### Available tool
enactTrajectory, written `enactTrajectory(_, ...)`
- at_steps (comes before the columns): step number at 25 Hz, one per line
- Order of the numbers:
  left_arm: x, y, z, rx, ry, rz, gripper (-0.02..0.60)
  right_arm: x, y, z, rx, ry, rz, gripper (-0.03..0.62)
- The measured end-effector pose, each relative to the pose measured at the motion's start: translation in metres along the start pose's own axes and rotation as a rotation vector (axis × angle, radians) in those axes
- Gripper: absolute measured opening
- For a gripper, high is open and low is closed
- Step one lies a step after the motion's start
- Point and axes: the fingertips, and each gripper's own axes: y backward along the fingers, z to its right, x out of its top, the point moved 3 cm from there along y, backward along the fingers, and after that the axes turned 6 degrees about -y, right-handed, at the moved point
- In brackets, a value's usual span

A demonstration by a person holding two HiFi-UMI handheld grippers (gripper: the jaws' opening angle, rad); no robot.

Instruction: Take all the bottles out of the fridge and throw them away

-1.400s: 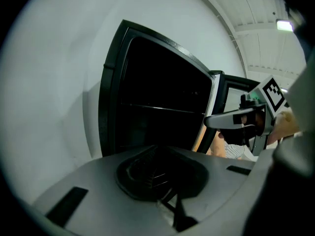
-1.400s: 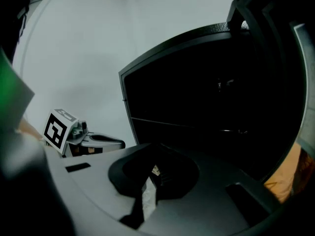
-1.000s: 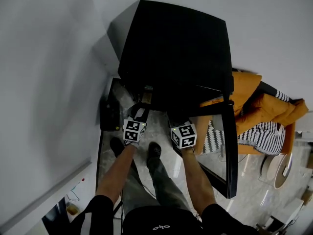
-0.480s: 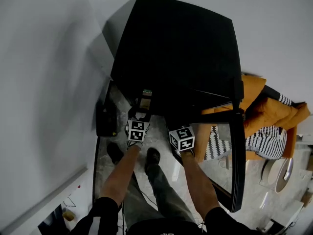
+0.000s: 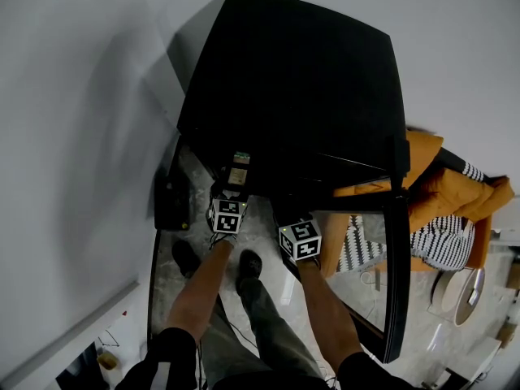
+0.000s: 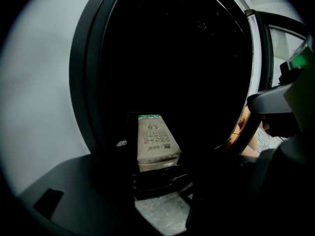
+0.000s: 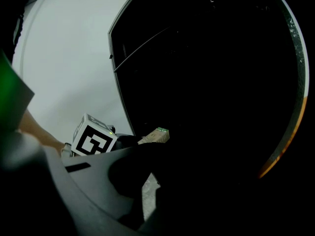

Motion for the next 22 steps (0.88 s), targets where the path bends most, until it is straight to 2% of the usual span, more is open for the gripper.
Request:
enactTrajectory(8, -0.008, -0.011, -0.001, 0.001, -0.003, -0.043, 0.285, -0.01, 0.004, 0.003, -0.001, -0.005, -0.012, 0.009)
enactTrajectory(22, -0.003, -0.014, -0.004, 0.016, 0.001, -0.034, 0.281, -0.019, 0.015, 0.006, -0.005, -0.007, -0.014, 0.009)
